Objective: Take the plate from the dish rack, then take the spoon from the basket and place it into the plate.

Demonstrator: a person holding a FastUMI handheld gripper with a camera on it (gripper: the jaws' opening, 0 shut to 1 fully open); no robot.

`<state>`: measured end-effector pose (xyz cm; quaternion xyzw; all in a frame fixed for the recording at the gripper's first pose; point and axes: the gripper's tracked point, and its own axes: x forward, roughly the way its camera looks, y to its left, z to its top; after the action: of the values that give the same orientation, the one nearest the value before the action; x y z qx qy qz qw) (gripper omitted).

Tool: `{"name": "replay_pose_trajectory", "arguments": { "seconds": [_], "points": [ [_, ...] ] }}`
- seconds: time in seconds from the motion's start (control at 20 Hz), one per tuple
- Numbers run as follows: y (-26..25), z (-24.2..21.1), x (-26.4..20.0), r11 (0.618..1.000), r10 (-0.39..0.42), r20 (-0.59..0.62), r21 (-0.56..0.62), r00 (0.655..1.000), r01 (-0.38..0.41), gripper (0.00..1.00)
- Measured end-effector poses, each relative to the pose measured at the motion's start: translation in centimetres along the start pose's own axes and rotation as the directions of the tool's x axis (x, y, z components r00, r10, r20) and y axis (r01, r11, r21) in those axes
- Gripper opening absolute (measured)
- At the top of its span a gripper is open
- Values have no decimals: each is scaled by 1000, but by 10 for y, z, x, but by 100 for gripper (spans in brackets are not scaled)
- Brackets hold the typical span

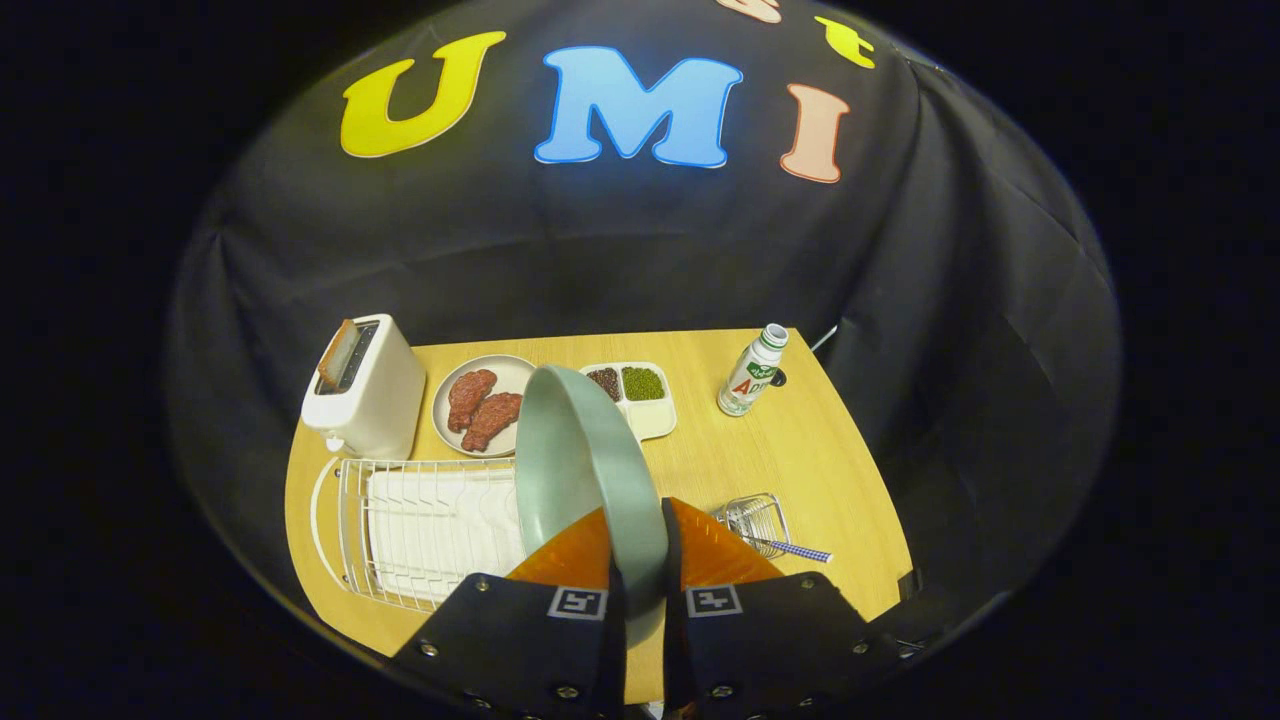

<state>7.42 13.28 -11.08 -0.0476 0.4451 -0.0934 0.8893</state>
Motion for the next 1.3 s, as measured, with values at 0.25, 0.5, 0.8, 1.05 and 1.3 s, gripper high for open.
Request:
{"name": "replay_pose_trajectory", "arguments": {
  "seconds": [0.25,0.5,0.8,1.05,1.3],
  "points": [
    [-41,-23,-18,995,93,-32,25,995,-92,15],
    [-82,-59,-25,984,172,-65,64,983,-168,14],
    [-115,-114,-18,967,253,-151,77,956,-243,14],
    [-127,-153,-3,944,329,-181,50,927,-326,15],
    [-121,-209,19,897,440,-200,54,875,-439,14]
  ]
}}
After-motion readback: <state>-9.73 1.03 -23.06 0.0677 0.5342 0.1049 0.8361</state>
